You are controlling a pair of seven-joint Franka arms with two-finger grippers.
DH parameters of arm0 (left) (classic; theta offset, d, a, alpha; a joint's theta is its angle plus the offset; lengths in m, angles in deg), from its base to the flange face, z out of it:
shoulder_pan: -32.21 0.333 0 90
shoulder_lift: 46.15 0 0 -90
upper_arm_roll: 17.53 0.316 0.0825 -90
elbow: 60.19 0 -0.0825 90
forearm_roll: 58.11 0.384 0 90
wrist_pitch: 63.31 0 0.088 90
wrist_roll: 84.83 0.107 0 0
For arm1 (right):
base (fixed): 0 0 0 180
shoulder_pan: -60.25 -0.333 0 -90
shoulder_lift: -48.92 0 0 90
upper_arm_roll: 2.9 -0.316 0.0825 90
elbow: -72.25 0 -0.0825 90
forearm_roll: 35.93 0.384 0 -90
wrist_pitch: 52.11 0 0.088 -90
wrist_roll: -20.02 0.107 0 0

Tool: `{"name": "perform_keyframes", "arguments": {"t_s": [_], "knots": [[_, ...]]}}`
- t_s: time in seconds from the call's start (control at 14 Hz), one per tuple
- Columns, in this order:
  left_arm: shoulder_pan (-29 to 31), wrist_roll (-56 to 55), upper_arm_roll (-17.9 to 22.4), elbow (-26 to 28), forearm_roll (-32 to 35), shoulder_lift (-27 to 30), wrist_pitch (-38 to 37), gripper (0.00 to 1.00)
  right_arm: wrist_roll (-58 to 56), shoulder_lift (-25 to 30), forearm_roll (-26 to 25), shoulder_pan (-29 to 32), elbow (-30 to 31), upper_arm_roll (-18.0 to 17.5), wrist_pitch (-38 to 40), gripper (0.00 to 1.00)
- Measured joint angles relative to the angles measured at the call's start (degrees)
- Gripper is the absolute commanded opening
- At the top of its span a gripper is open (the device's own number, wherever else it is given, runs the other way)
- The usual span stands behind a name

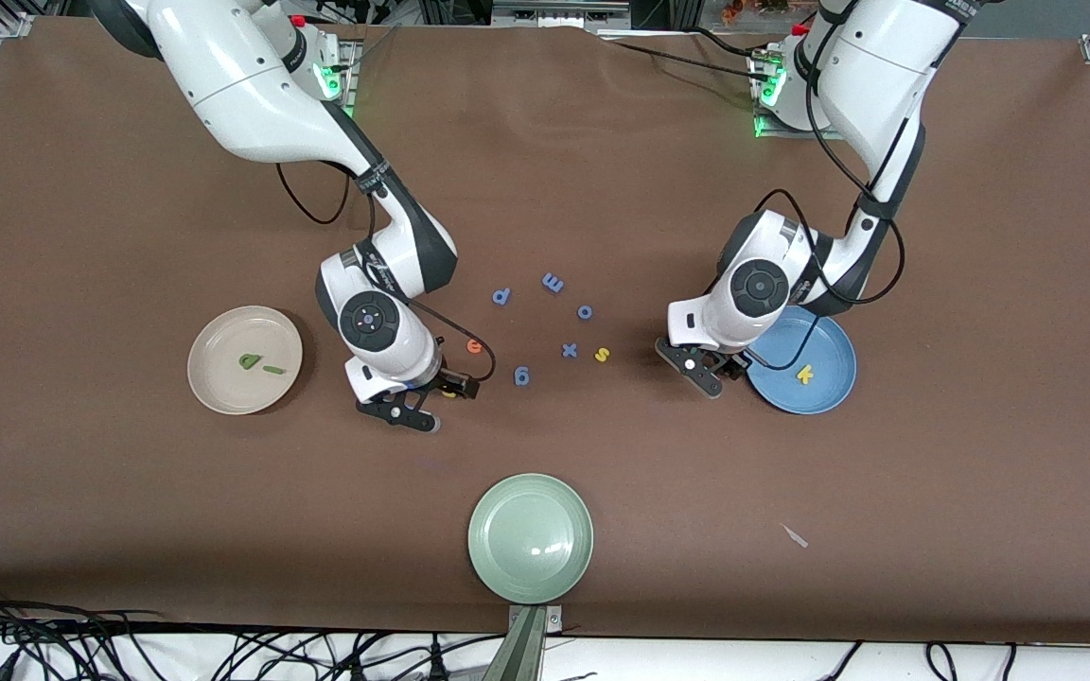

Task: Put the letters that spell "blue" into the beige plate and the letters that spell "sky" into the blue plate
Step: 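Grasp the yellow u with the right gripper while the left gripper grasps the y, then release the y with the left gripper while the right gripper releases the u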

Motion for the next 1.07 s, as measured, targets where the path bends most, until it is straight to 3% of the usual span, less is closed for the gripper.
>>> {"name": "perform_keyframes", "arguments": {"t_s": [0.07,0.21,0.36,0.57,0.79,1.0,1.07], "knots": [[0.0,0.0,0.0,0.0,0.62,-0.16,0.17,0.12,0.05,-0.31,0.0,-0.01,-0.04,-0.16,-0.3,0.85],[0.07,0.07,0.0,-0.2,0.77,0.0,0.45,0.08,0.35,-0.88,0.0,-0.1,-0.04,-0.37,-0.63,0.65],[0.07,0.15,-0.01,-0.3,0.78,0.04,0.55,0.0,0.4,-1.51,0.0,-0.16,-0.05,-0.48,-1.23,0.38],[0.06,0.18,-0.02,-0.39,0.78,0.09,0.62,0.0,0.42,-1.76,0.0,-0.21,-0.33,-0.52,-1.42,0.0],[0.83,0.17,0.05,-1.38,0.78,2.0,-0.73,0.02,0.42,-1.79,0.05,-0.29,-0.78,-0.65,-1.39,0.0],[5.34,4.17,0.51,-2.71,0.81,6.59,-8.46,0.06,-0.07,-1.69,0.03,0.04,-1.46,-0.49,-0.97,0.0],[8.1,7.75,0.63,-2.78,0.81,7.72,-9.75,0.27,-1.57,-1.38,0.02,0.48,-2.06,-0.28,0.76,0.0]]}}
